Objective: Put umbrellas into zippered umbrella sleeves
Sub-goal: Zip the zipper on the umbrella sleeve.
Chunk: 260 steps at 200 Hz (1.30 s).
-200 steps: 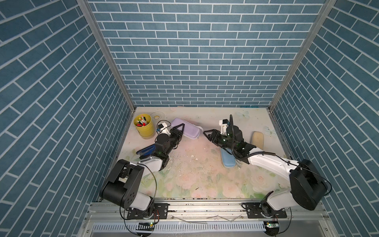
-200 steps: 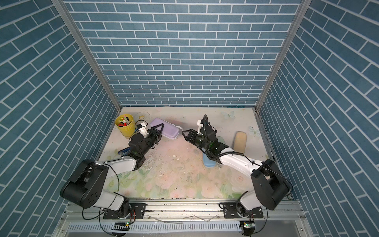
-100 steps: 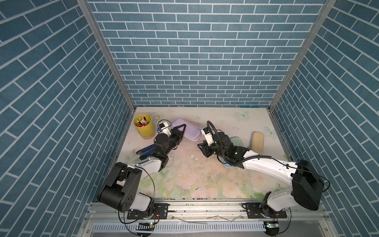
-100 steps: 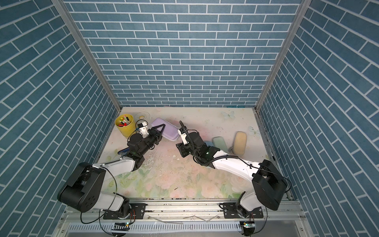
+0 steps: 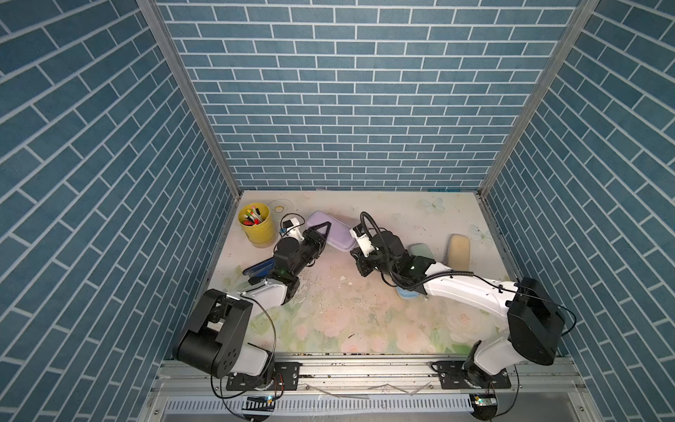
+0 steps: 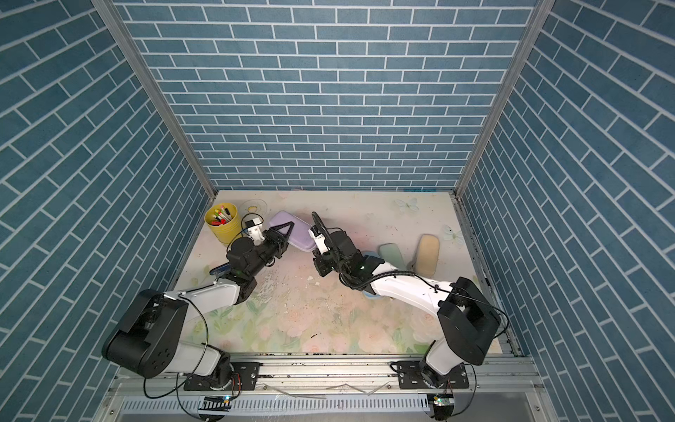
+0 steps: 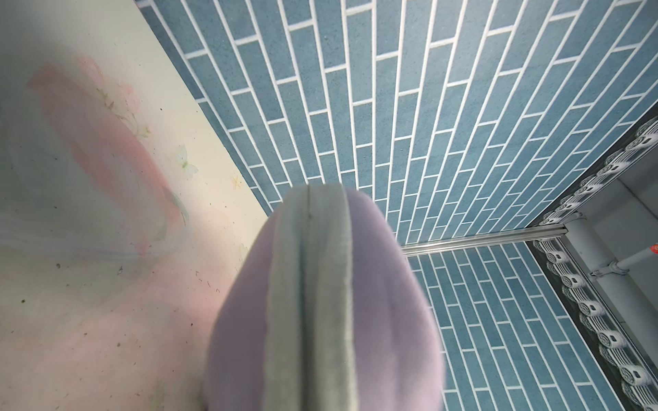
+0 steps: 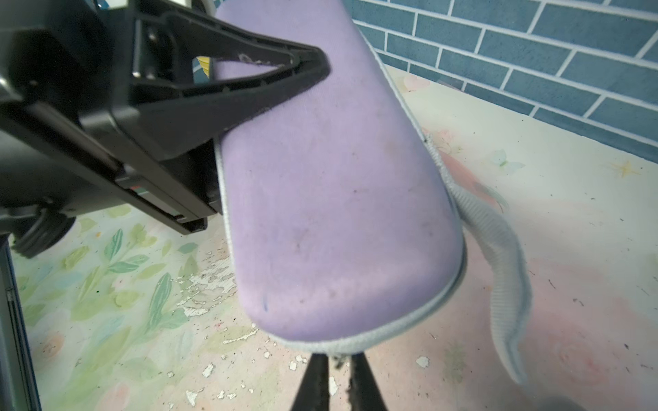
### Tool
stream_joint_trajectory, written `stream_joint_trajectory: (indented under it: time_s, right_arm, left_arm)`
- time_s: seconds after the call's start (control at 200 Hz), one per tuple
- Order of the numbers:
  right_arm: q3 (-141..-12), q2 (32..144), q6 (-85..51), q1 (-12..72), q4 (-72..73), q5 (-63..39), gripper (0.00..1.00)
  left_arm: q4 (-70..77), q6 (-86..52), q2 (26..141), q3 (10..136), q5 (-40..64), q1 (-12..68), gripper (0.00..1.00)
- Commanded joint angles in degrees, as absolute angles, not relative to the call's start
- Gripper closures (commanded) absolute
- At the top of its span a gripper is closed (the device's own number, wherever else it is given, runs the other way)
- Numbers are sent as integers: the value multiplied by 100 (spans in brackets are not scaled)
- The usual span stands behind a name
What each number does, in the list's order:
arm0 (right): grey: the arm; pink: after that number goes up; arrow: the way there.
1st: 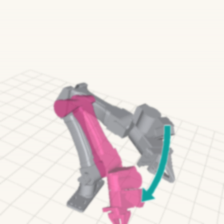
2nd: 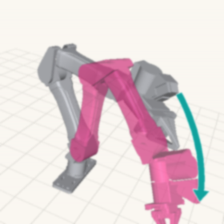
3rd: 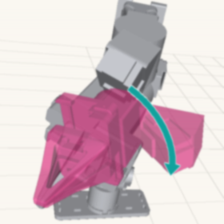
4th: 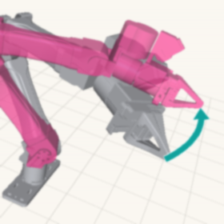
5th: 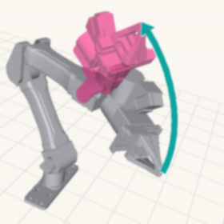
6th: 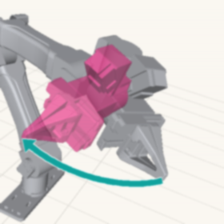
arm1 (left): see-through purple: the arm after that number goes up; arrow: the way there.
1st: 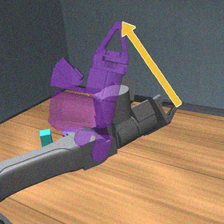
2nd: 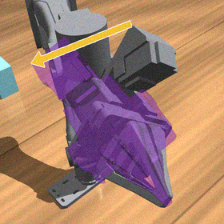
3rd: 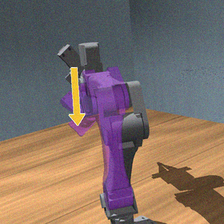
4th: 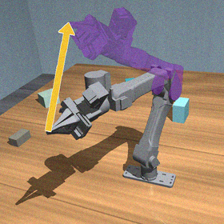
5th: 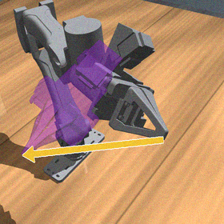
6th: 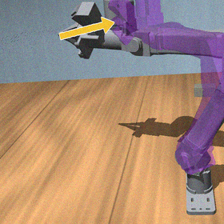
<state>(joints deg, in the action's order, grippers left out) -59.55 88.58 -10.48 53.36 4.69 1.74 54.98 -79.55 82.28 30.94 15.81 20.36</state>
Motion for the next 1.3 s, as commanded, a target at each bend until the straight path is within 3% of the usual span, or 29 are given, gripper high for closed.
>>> stream_joint_trajectory:
  time_s: [0.0, 0.04, 0.46, 0.725, 0.91, 1.075, 1.165, 1.295]
  right_arm:
    - [-6071, 8821, -815, 5310, 756, 233, 96]
    - [-6023, 8775, -756, 5292, 736, 293, 100]
    - [-5959, 8472, 165, 4426, 292, 711, 100]
    - [-5976, 8390, 392, 4373, 219, 312, 100]
    - [-5930, 8235, 750, 4380, 57, 408, 100]
    - [-6157, 8207, 715, 4347, -486, 349, 100]
    - [-6312, 8041, 8, 4056, -1309, -4, 74]
    - [-5807, 7294, -626, 3540, -1405, -117, 59]
  left_arm:
    - [5818, -7973, 8119, 3237, 1849, 2066, 69]
    - [5797, -7985, 8115, 3239, 1902, 2037, 70]
    - [3770, -7208, 8043, 3978, 4069, 1740, 79]
    - [2963, -6515, 8388, 4563, 5246, 1748, 92]
    - [1940, -5512, 8481, 5009, 5618, 1892, 100]
    - [1430, -4963, 8683, 5234, 5744, 2031, 100]
    - [920, -4496, 8841, 5315, 5505, 1969, 99]
    - [1028, -4357, 9397, 5370, 5247, 2334, 98]
